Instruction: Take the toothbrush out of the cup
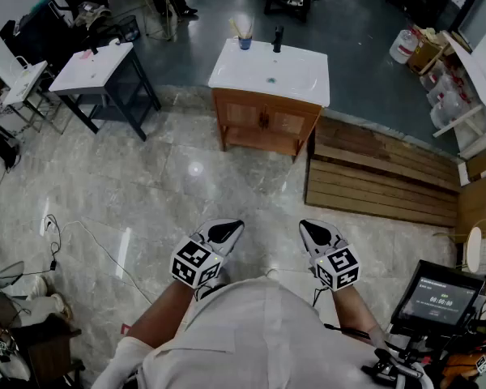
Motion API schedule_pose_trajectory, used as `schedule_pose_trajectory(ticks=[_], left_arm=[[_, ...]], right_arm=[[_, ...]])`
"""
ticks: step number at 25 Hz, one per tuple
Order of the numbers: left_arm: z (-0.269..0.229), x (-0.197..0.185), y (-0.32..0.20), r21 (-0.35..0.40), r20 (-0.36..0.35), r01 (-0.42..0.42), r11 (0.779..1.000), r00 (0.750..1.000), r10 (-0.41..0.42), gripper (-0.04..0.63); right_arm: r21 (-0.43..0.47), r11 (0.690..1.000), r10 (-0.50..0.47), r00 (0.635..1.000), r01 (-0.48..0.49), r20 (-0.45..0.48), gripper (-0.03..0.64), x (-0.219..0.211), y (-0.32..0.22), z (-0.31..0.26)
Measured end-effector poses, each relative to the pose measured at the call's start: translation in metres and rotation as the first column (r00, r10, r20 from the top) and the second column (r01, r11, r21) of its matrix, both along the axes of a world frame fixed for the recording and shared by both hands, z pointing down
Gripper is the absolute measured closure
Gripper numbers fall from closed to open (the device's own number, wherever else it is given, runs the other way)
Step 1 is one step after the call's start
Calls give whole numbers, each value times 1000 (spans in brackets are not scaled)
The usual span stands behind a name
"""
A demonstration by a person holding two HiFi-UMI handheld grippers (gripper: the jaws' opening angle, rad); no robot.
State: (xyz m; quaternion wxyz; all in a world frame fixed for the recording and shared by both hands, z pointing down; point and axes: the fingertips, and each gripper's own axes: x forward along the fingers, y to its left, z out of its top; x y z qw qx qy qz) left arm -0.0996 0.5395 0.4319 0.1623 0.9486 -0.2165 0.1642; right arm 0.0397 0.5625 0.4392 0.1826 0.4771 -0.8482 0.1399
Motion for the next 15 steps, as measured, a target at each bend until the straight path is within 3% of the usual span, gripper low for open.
schedule_pose_trajectory(ticks=[8, 15], left_arm=[[-7, 75, 6, -2, 9, 76, 997, 997, -76, 589], [-9, 96, -14, -1, 45, 66, 998, 997, -66, 589]], right_arm=[[-16, 999, -38, 998, 39, 54, 612, 70, 14, 3], [-30, 998, -46, 990, 50, 130, 612, 82, -15, 10]])
